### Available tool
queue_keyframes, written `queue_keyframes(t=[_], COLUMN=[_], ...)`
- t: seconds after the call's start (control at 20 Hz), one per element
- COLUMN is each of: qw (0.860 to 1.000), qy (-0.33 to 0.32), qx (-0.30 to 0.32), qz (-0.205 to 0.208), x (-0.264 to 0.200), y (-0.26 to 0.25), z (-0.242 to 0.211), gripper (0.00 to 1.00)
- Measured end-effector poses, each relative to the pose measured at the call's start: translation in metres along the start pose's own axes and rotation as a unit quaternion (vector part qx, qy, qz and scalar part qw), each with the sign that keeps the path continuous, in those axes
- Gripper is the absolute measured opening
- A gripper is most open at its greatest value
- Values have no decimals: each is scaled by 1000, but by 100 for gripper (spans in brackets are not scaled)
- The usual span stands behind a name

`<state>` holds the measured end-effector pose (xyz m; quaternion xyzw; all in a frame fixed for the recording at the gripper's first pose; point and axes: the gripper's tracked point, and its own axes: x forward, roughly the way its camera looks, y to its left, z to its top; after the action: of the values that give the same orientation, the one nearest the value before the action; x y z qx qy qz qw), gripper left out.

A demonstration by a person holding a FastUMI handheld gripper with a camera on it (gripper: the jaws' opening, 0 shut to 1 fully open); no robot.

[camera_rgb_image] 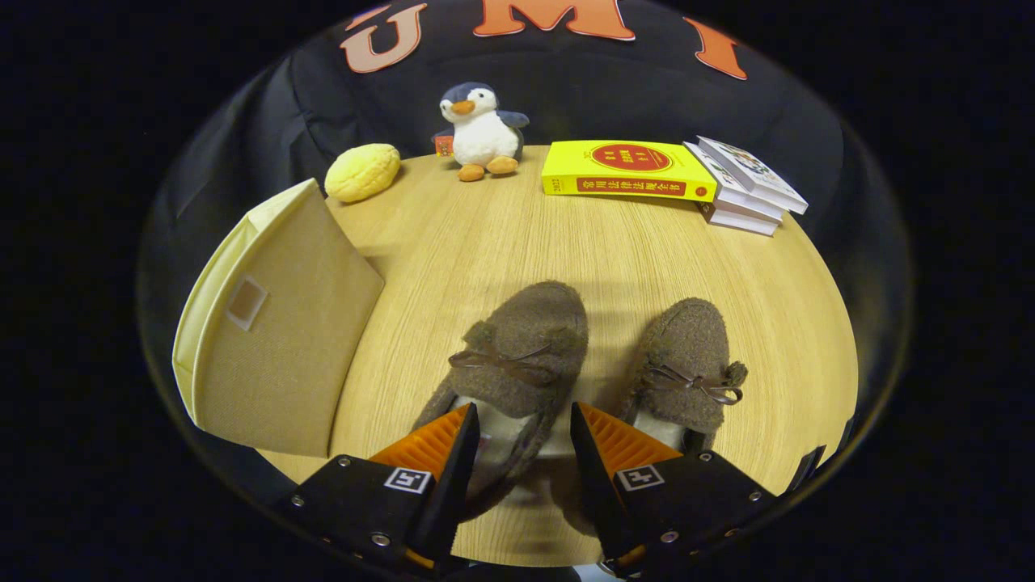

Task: Open the storage box then place both shoes into the box .Put the left shoe in first, then the right shoe, with the right side of both shoes facing outward in a uniform manner.

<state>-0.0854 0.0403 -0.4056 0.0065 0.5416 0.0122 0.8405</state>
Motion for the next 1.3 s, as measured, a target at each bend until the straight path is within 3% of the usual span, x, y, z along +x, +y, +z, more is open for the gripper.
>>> queue_keyframes(t=[0.1, 0.3, 0.65, 0.75, 1.3], qw=[1000, 999, 993, 992, 992], qy=[0, -4, 20, 13, -44], qx=[1, 40, 113, 123, 105], qz=[-11, -22, -23, -10, 53], x=[14, 31, 26, 15, -74], y=[-6, -10, -11, -3, 88], z=[4, 5, 1, 9, 99], gripper=[66, 50, 10, 4, 4])
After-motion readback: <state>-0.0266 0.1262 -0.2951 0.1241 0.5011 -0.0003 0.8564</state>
